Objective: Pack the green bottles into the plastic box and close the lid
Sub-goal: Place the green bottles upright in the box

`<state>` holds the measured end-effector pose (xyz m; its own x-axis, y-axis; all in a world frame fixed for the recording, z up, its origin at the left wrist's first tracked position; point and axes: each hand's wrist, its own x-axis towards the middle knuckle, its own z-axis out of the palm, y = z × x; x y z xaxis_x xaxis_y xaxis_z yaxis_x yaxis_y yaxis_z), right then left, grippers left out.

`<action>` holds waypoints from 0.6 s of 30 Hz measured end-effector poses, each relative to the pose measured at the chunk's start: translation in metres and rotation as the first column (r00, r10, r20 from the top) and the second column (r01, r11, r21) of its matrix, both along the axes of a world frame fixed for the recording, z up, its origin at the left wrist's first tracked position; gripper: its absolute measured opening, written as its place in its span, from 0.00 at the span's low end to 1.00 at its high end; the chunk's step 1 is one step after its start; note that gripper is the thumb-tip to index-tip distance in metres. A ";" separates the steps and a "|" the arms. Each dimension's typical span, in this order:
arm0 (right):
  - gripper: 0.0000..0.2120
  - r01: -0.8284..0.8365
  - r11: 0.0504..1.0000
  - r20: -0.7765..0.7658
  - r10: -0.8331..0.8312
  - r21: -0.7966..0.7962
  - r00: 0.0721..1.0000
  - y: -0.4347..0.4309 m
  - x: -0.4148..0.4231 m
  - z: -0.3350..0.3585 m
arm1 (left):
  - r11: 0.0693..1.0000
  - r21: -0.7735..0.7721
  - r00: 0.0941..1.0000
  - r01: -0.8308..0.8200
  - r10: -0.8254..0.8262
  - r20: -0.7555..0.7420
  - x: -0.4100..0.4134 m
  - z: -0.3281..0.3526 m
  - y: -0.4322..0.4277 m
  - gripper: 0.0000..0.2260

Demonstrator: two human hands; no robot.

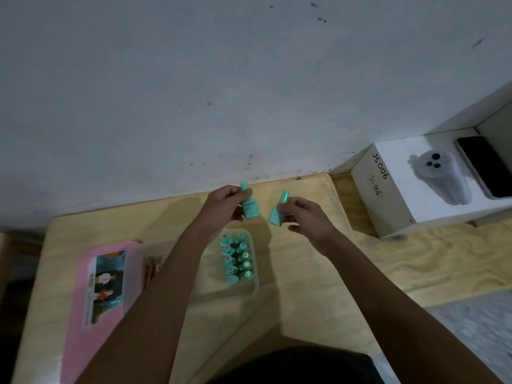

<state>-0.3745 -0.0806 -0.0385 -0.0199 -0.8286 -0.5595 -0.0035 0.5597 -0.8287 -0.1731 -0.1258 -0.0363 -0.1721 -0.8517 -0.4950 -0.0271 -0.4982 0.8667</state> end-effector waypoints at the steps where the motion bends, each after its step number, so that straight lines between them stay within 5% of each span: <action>1: 0.06 -0.013 1.000 0.012 0.013 -0.013 1.000 0.007 0.003 0.006 | 1.000 0.008 0.999 0.013 -0.012 -0.040 0.004 0.004 0.006 0.07; 7: 0.04 -0.050 0.992 -0.039 0.045 -0.119 0.998 0.045 0.024 0.027 | 0.997 -0.017 0.994 0.075 -0.077 -0.075 0.030 0.022 0.044 0.06; 12: 0.02 -0.150 0.954 -0.254 0.083 -0.258 0.964 0.073 0.043 0.022 | 0.991 -0.094 0.992 0.096 -0.088 0.090 0.049 0.031 0.076 0.07; 18: 0.06 -0.377 0.890 -0.574 0.173 -0.258 0.800 0.105 0.056 -0.006 | 0.970 -0.192 0.939 0.146 -0.075 0.337 0.072 0.025 0.106 0.06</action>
<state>-0.3180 0.0249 -0.0443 0.0356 -0.9771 -0.2099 -0.6002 0.1471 -0.7862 -0.1008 -0.0202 -0.0115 -0.1315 -0.9273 -0.3505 -0.3690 -0.2824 0.8855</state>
